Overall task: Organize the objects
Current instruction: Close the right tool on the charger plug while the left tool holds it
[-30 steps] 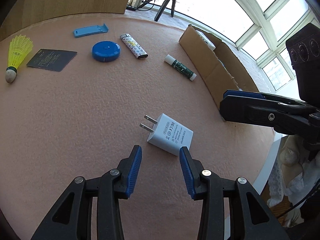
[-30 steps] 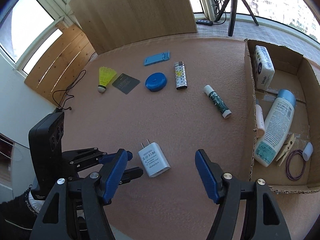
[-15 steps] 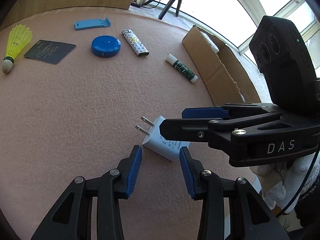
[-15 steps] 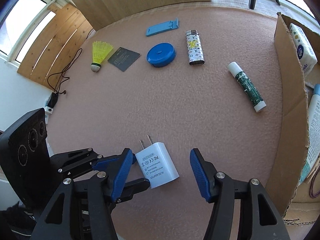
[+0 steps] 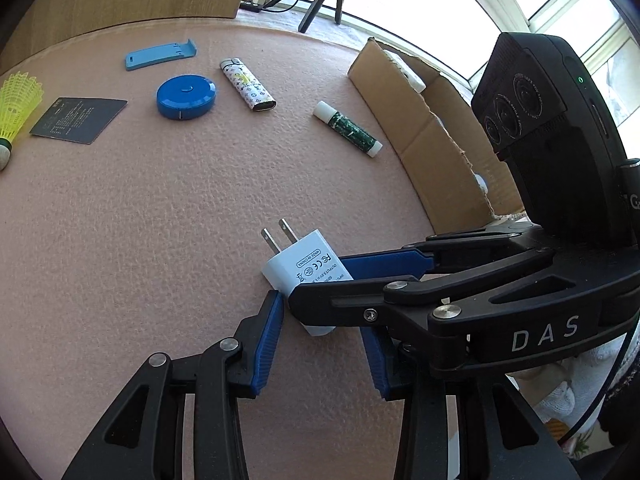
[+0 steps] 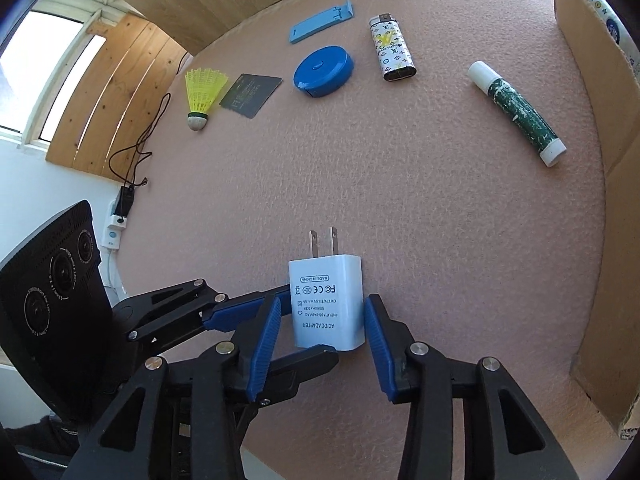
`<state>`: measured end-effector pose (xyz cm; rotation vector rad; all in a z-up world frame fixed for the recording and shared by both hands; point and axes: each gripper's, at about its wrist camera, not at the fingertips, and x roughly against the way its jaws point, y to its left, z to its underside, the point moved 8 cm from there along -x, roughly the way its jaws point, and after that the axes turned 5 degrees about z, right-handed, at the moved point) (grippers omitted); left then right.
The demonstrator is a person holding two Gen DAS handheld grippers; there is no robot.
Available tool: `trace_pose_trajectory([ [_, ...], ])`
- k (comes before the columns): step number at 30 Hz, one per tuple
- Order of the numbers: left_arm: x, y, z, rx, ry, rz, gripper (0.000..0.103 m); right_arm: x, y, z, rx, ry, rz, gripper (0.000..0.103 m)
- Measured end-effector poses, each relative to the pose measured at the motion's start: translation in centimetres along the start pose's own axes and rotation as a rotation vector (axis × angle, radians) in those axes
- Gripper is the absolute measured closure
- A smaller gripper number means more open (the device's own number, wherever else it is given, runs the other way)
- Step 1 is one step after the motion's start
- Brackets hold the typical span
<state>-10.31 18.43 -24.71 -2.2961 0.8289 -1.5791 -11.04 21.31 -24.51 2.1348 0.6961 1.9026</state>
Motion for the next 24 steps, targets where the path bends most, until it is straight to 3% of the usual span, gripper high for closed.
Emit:
trace_pose_trajectory([
  [14,1.1,-2.9,-1.7,-0.074,-0.054,-0.009,0.062,3.8,-0.6,-0.3,-0.026,-0.101,-0.002,0.069],
  [24,2.8,-7.1,-4.3,-0.165,-0.102,0.016,0.062,8.7,-1.2,-1.0,-0.034,-0.209,0.026,0.069],
])
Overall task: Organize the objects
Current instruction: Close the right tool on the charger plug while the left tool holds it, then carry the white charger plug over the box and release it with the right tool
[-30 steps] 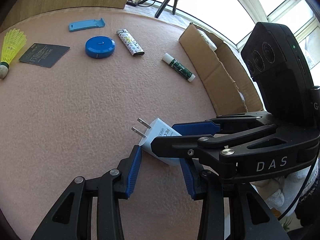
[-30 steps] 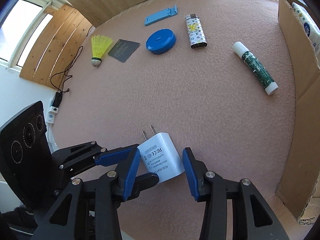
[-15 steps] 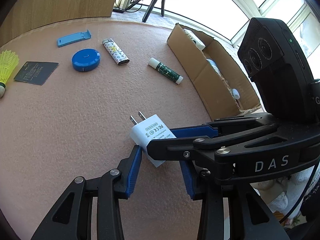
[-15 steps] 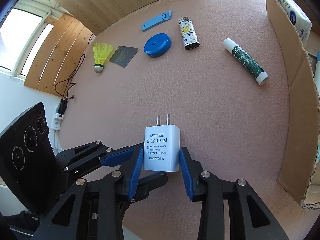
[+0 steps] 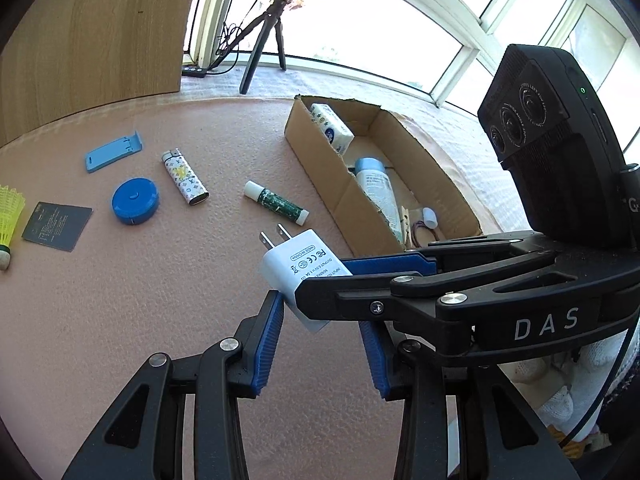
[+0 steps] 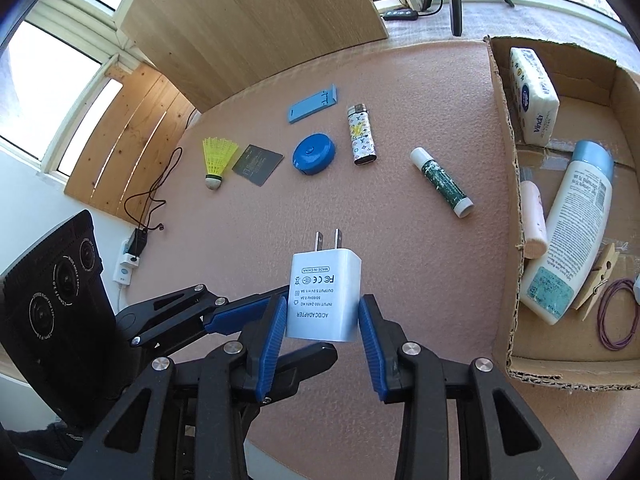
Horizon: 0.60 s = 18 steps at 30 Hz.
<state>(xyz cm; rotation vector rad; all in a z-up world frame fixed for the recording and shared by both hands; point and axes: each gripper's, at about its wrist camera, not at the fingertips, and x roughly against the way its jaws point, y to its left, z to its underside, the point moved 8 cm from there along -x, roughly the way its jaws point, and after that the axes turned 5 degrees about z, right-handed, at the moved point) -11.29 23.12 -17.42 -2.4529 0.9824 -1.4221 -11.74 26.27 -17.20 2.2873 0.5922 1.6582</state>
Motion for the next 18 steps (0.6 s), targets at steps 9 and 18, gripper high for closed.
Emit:
trace_pose_trajectory([
  [9,-2.0,-4.4,-3.0,-0.080,-0.009,0.053,0.062,4.0,-3.7,-0.8,-0.069,-0.088,0.045,0.069],
  [18,-5.7,-8.5,-4.9,-0.150,0.015,0.108,0.062,7.0,-8.5,-0.9,-0.142,-0.145,0.097,0.069],
])
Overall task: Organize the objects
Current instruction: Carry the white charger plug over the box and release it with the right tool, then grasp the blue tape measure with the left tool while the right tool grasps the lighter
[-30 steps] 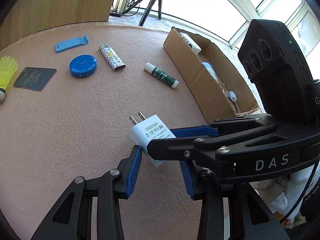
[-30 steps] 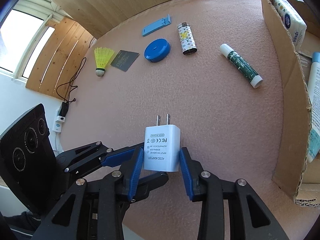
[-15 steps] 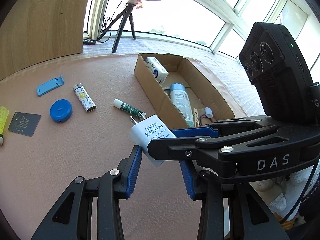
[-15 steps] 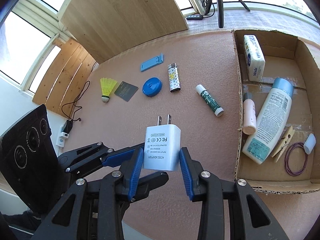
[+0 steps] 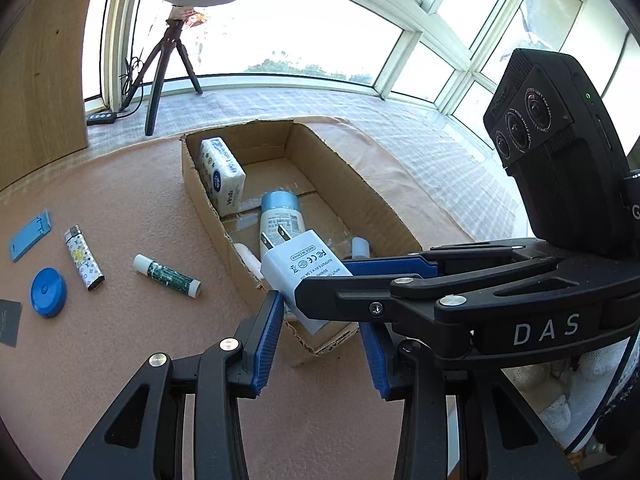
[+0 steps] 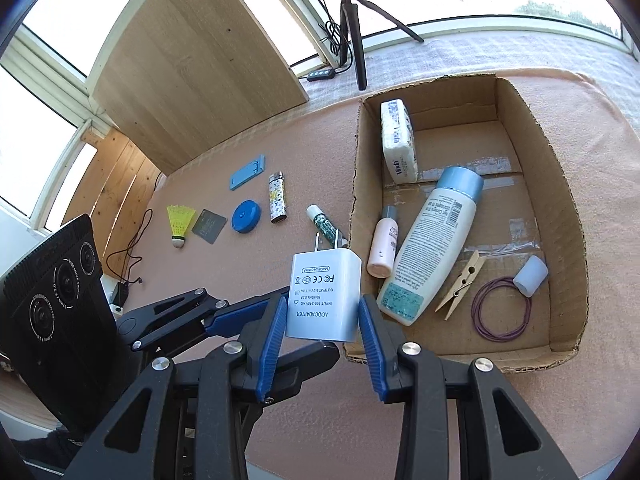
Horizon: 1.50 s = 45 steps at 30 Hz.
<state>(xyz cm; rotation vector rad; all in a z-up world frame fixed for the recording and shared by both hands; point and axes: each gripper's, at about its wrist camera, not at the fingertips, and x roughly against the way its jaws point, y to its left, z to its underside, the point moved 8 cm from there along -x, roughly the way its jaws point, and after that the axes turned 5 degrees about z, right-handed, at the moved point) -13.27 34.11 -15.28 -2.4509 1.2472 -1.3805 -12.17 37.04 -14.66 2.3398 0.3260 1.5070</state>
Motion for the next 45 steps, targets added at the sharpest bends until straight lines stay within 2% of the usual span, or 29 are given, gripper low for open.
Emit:
trace_pose_trajectory([
  [10,-4.0,-2.7,-2.4,-0.059,0.021,0.038,0.062,1.7,-4.3,-1.2,-0.036,-0.046,0.062,0.066],
  [11,-4.2,-3.0,-2.5,-0.066,0.023,0.038,0.057,1.8,-4.6,-1.4,-0.034,-0.058,0.074,0.064],
  [13,-4.6,-3.0,-2.7,-0.071,0.028,0.013,0.046,2.4,-5.2,-1.7,-0.048,-0.098,0.100,0.044],
  [15,-4.7,-3.1,-2.6,-0.071,0.030,0.015,0.044,2.9,-5.8,-1.9,-0.068,-0.140,0.124,0.037],
  [24,-4.1,-2.0,-2.2,-0.058,0.036,0.003,0.044,2.6,-5.4,-1.7,-0.066,-0.149,0.145,0.037],
  [29,-2.7,-0.5,-1.7,-0.023,0.029,-0.017,0.044,2.3,-4.7,-1.5,-0.093,-0.152,0.104,0.037],
  [33,-0.6,1.5,-1.7,0.007,0.019,-0.045,0.044,3.0,-3.9,-2.1,-0.061,-0.209,0.121,0.037],
  [36,1.5,3.3,-2.1,0.026,0.007,-0.067,0.044,3.4,-2.9,-3.0,-0.045,-0.235,0.096,0.037],
  [40,5.0,5.9,-3.3,0.044,-0.036,-0.123,0.044,3.3,-1.4,-4.2,-0.028,-0.244,0.076,0.037],
  [45,9.8,9.5,-5.9,0.021,-0.084,-0.229,0.044,2.8,1.5,-6.0,0.068,-0.227,0.106,0.037],
])
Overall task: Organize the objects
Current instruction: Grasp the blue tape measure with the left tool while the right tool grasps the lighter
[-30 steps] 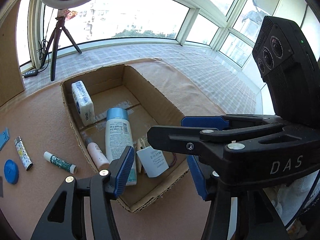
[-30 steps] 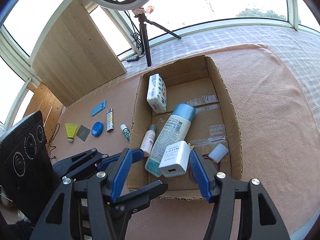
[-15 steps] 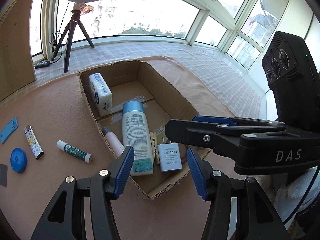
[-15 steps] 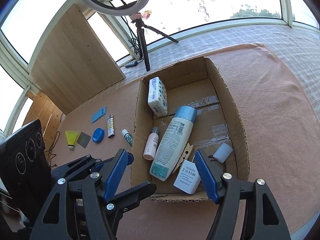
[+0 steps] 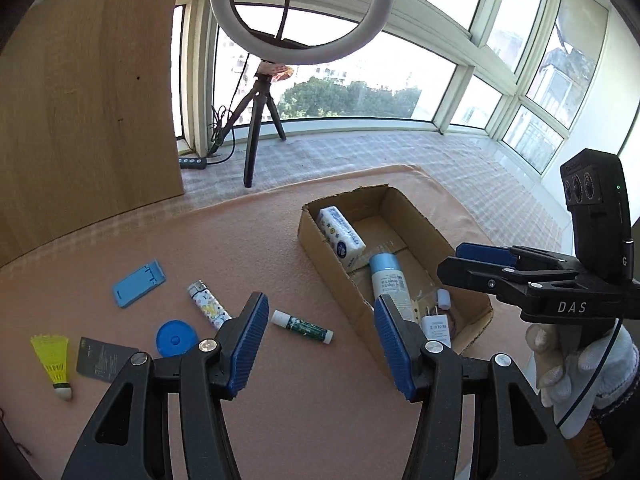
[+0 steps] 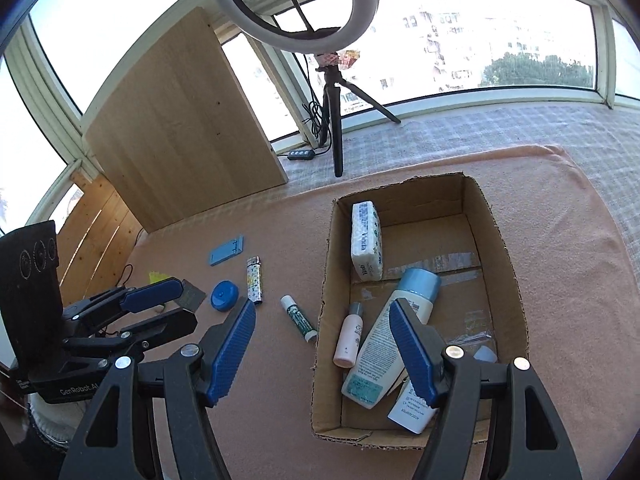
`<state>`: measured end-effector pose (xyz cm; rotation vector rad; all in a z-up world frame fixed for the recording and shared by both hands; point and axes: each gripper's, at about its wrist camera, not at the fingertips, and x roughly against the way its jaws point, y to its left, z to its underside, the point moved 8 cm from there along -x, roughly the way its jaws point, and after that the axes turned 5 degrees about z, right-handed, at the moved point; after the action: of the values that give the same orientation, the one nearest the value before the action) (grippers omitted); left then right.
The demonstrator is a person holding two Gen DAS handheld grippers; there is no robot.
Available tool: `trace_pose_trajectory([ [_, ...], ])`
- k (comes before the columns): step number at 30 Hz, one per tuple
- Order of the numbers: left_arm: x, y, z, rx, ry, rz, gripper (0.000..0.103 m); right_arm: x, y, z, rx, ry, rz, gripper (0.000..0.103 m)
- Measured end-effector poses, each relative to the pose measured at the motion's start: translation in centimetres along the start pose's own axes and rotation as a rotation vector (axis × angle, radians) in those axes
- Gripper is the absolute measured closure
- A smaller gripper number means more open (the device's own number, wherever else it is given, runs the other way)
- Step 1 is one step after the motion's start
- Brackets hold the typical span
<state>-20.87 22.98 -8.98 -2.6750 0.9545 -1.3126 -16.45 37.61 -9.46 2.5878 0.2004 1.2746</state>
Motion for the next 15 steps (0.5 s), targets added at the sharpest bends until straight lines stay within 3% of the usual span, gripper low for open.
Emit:
trace_pose_trajectory([
  [7,3.1,7.5,-2.8,0.065,-0.031,-0.134,0.043,-2.3,3.7,-2.2,0.073,0.046,0.008,0.037],
  [15,-1.4,12.5,2.7,0.156,0.087,-0.152,0.043,-7.6,6.8,-2.2,0.053,0.132,-0.024,0.037],
])
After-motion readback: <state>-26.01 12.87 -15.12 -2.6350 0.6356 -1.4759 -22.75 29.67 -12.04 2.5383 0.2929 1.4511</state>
